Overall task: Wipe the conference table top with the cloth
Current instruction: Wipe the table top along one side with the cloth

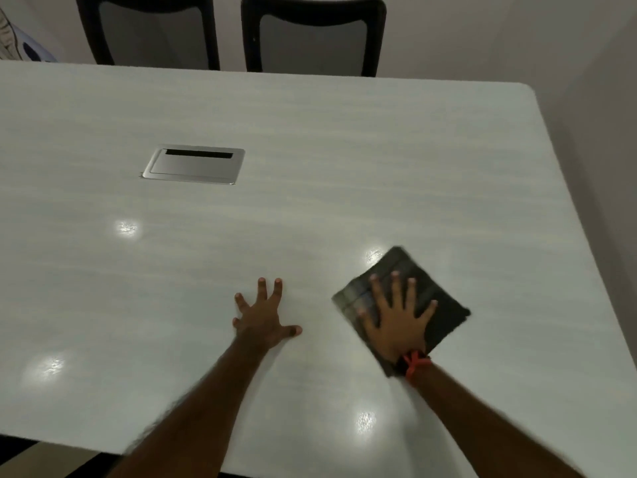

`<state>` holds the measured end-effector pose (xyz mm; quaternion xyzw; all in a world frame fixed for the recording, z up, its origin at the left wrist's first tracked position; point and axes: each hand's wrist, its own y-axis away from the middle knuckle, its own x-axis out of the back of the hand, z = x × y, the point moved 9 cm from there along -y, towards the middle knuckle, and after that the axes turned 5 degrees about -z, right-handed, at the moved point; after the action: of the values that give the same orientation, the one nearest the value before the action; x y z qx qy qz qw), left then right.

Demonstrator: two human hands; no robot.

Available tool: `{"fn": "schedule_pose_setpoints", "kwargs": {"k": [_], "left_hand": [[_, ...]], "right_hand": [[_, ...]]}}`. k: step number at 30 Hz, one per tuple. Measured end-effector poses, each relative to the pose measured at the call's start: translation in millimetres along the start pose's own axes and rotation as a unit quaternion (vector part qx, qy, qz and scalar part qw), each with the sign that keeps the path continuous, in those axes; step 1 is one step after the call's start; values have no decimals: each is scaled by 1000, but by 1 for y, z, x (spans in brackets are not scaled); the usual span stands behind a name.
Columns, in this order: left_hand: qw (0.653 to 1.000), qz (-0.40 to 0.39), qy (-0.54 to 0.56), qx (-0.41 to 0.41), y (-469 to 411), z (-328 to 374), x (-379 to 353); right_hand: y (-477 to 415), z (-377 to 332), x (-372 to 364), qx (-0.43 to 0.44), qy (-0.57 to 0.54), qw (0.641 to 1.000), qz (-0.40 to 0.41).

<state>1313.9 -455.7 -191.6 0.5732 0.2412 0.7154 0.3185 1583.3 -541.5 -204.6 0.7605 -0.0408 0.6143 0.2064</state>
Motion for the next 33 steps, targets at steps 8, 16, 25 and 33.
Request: {"fn": "schedule_pose_setpoints", "kwargs": {"k": [8,16,25,33], "left_hand": [[998,-44,-33,-24,49,-1,-54],[994,-75,-60,-58,68,-9,-70],[992,-80,-81,-56,94,-13,-99],[992,-68,-96,-52,111,13,-131]], "right_hand": [[57,113,6,-265,-84,959,61],[138,34,-31,26,16,999,-19],[194,9,-56,-64,-22,997,-44],[201,149,-28,-160,-33,985,-62]]}}
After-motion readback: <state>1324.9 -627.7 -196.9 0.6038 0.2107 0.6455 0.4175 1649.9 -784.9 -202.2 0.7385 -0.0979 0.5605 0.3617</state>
